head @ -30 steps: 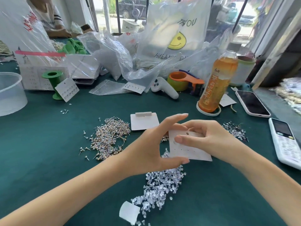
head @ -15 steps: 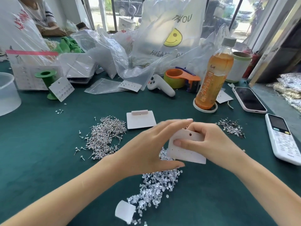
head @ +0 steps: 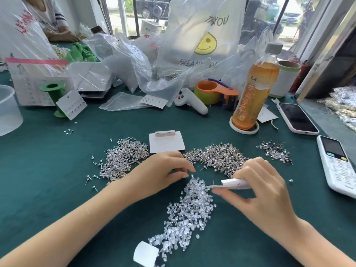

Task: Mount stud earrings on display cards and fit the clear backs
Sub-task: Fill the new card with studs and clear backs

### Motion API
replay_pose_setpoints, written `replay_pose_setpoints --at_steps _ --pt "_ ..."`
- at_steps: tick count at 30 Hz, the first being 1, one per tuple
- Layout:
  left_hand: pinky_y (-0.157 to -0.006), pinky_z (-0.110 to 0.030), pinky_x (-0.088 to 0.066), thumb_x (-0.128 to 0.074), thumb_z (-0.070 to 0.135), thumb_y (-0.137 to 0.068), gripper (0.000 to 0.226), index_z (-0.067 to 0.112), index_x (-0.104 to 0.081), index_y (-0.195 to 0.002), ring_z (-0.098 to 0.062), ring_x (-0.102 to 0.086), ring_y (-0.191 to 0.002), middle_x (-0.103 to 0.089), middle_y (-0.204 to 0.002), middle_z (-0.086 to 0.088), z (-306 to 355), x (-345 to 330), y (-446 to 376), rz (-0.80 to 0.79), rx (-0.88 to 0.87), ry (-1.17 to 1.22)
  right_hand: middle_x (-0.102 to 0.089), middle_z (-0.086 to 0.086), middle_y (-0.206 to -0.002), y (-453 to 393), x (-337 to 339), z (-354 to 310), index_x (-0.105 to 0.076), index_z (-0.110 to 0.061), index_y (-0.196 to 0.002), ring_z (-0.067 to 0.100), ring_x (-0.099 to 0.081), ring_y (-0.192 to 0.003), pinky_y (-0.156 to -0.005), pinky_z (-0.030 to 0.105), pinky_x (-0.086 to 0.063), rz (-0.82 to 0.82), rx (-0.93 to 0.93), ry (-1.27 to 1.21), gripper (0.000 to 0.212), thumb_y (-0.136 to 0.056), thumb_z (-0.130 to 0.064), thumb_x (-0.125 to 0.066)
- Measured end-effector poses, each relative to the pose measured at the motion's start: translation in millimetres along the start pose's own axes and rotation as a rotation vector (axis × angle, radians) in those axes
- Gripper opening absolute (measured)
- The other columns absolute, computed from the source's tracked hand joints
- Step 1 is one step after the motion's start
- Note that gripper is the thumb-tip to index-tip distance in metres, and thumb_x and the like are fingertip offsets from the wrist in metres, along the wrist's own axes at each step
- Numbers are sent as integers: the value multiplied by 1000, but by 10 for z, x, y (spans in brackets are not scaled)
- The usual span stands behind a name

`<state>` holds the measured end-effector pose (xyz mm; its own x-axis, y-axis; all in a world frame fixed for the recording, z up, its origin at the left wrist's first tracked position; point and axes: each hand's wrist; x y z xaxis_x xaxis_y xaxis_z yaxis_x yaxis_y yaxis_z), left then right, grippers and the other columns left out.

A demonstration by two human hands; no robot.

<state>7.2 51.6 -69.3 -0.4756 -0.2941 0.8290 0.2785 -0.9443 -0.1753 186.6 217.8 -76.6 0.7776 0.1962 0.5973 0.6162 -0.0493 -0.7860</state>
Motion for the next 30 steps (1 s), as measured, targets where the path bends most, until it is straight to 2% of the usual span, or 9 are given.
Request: replay_pose_setpoints --at_steps 3,8,13,17,21,24,30 --pt "-82 -24 -49 -64 22 -90 16 25 -72 -104 -8 -62 -88 -62 -101 10 31 -6 -7 -5 0 8 -50 3 -64 46 -70 -5 -46 -15 -77 20 -42 -65 -62 28 -39 11 53 -29 39 -82 -45 -71" --pt "-81 -27 -48 -66 22 -88 13 19 -73 -98 -10 -63 -85 -63 -98 6 71 -23 -13 26 -3 8 -49 4 -64 63 -86 6 -42 -17 -78 20 -41 -67 -61 30 -40 21 59 -55 41 -83 -46 -70" --pt "-76 -25 -49 -68 17 -86 7 15 -72 -91 -8 -61 -79 -64 -92 6 88 -62 -32 70 26 50 -49 4 -63 66 -87 19 -42 -17 -78 22 -41 -66 -60 31 -39 23 102 -32 40 -84 -44 -71" --pt "-67 -12 -46 -71 12 -83 4 15 -73 -84 -2 -59 -71 -68 -80 6 144 -60 -14 146 120 331 -50 4 -62 68 -87 41 -42 -16 -78 23 -44 -66 -64 28 -38 27 172 30 40 -84 -43 -71" --pt "-68 -17 -49 -71 14 -83 3 15 -73 -82 -7 -61 -71 -70 -78 0 260 -49 16 11 199 679 -51 5 -62 82 -81 52 -43 -15 -78 24 -46 -67 -66 28 -40 30 230 81 37 -86 -40 -70" --pt "-69 -16 -48 -71 13 -84 3 12 -73 -83 -7 -61 -73 -70 -78 1 321 -78 42 -67 235 761 -51 5 -61 88 -83 51 -43 -15 -79 23 -45 -69 -66 29 -41 36 263 105 35 -89 -38 -67" --pt "-72 -16 -47 -70 14 -85 3 12 -72 -84 -6 -61 -73 -69 -78 3 373 -90 64 -125 278 799 -50 5 -61 85 -94 38 -43 -15 -78 24 -45 -69 -64 31 -43 36 283 111 36 -87 -37 -69"
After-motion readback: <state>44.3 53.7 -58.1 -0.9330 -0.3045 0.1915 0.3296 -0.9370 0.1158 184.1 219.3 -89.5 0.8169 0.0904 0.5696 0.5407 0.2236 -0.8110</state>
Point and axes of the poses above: each hand's wrist, its own y-axis away from the middle knuckle, its own x-axis out of the back of the hand, z = x × y
